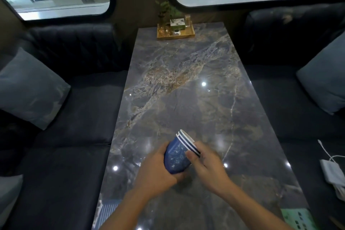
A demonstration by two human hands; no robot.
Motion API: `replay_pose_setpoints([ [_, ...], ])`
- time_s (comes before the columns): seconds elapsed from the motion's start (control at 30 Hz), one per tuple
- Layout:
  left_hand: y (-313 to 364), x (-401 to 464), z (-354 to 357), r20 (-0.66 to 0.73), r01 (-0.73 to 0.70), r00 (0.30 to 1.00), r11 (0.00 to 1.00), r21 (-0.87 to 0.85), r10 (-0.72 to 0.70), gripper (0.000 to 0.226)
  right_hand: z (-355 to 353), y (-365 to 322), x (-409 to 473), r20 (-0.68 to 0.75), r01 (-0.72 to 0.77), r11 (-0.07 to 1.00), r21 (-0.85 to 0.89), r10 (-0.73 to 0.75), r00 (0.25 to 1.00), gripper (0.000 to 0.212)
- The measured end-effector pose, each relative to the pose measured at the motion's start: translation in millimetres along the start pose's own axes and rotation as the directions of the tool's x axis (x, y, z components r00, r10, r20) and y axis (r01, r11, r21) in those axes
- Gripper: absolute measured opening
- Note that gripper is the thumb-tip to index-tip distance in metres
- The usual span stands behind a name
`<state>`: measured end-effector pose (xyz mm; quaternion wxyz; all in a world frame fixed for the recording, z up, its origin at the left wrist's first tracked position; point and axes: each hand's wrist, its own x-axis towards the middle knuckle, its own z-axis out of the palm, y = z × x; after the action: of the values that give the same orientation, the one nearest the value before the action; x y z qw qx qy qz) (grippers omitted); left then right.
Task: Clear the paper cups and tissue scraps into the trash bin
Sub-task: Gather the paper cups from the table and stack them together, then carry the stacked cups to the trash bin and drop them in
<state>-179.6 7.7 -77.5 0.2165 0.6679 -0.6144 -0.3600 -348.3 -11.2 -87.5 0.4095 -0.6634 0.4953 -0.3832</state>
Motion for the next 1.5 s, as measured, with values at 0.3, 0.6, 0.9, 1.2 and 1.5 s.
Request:
replay_pose_setpoints([
  [0.3, -51, -59, 8, -0.146, 0.126, 0.973, 0.938, -0.324, -0.181, 0.055, -4, -2, -65, -0.261, -0.125, 0.985, 0.117, 0.152, 0.953, 0.020],
  [0.6, -92, -141, -1, -0.046, 0.123, 0.983, 0.825, -0.552, -0.178, 0.025, 30, -23, -177, -0.249, -0.221, 0.967, 0.126, 0.247, 0.937, 0.026],
  [0.9, -134, -239, 0, 0.031, 0.136, 0.988, 0.779, -0.612, -0.148, 0.008, 73, -55, -304, -0.258, -0.304, 0.918, 0.255, 0.368, 0.893, 0.029],
  [1.2, -116, -294, 36, 0.195, 0.146, 0.980, 0.763, -0.630, -0.027, 0.011, 68, -66, -418, -0.451, -0.417, 0.874, 0.250, 0.487, 0.748, 0.024],
  [1.5, -66, -330, 98, 0.323, 0.111, 0.944, 0.849, -0.517, 0.073, 0.010, 34, -74, -520, -0.590, -0.455, 0.844, 0.284, 0.528, 0.611, 0.024],
])
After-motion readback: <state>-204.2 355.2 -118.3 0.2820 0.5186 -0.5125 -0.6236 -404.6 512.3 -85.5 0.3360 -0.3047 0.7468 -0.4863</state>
